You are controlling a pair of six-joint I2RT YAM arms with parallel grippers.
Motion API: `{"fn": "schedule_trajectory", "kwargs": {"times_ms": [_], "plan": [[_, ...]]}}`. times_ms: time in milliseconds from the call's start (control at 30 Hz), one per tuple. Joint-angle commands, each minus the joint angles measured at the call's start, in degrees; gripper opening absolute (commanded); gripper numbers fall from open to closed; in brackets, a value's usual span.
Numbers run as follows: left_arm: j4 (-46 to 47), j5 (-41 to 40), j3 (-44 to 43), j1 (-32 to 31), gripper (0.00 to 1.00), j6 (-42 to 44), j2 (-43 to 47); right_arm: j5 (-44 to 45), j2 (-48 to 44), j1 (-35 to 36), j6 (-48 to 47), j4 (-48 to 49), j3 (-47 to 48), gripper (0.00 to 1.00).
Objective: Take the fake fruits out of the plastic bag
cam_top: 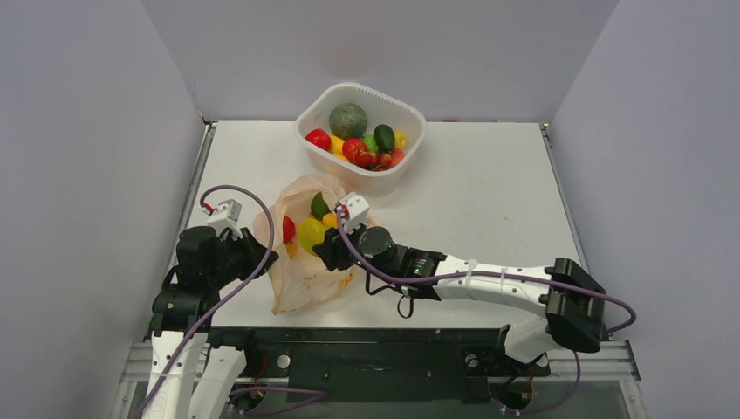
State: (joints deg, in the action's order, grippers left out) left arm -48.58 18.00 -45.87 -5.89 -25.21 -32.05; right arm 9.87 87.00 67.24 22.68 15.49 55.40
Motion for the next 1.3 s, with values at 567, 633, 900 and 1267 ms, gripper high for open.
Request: {"fn": "schedule_trajectory", "kwargs": {"times_ms": [567, 633, 900, 1267], "plan": [[3.35, 4.20, 0.02, 3.83, 0.00, 1.46, -2.05, -0.34, -2.21, -26.95, 3.25, -23.94, 31.49, 0.00], [3.32, 4.51, -0.01, 3.86, 0.00, 1.54, -2.63, -1.31, 2.19, -29.91, 1.67, -22.97, 33.80, 0.00], [3.10, 5.68, 0.02, 3.87, 0.00, 2.00, -3.52, -6.08, 26.50, -37.79, -2.53, -24.84, 51.72, 0.00], [2.44, 1.46, -0.15, 3.87, 0.00, 0.58, -3.77, -12.48, 39.66, -39.76, -4.05, -25.77, 59.47, 0.01]]}}
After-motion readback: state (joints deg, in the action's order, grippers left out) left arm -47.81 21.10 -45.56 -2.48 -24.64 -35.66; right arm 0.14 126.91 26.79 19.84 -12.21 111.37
